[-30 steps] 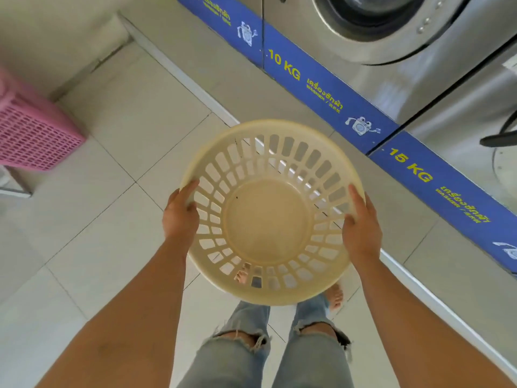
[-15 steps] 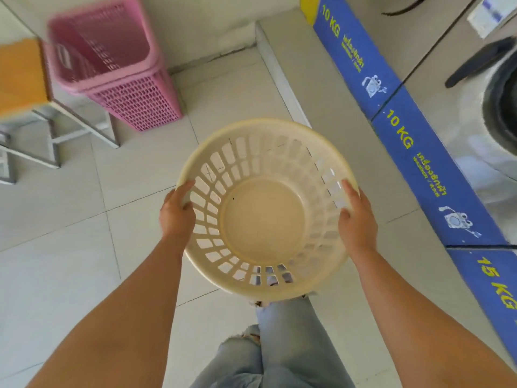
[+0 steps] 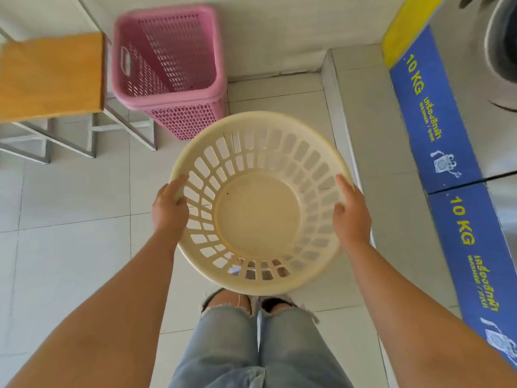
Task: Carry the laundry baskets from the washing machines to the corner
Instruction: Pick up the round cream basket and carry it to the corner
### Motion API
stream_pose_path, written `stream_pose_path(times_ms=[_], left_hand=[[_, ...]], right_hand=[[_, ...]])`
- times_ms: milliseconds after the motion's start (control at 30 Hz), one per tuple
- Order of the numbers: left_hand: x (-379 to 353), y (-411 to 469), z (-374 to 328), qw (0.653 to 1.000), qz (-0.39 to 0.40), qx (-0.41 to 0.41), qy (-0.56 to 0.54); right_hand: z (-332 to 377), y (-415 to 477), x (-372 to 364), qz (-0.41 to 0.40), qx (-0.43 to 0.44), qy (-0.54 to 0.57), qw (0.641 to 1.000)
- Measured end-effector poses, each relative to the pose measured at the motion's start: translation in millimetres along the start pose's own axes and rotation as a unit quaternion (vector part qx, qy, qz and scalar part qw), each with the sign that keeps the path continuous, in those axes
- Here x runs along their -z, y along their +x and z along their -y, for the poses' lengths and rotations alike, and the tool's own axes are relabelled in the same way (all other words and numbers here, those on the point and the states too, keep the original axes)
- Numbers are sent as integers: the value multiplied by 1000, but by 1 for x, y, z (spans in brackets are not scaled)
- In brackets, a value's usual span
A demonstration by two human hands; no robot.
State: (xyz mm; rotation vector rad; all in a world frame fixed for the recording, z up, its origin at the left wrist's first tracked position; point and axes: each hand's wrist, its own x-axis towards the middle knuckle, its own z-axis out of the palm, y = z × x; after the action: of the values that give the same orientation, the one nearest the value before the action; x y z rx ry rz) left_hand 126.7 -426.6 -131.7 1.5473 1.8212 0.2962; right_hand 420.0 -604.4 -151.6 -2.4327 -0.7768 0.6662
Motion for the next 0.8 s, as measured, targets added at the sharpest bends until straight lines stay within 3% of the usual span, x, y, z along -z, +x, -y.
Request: stream_pose_path(times_ms=[433,800], left_hand=[[-17,193,-110,999,31,-14,-5],[-89,285,-206,999,25,15,-14]], right_hand=[[103,178,-11,-17,-26,-8,999],[110,343,13,9,-32,-24,999]])
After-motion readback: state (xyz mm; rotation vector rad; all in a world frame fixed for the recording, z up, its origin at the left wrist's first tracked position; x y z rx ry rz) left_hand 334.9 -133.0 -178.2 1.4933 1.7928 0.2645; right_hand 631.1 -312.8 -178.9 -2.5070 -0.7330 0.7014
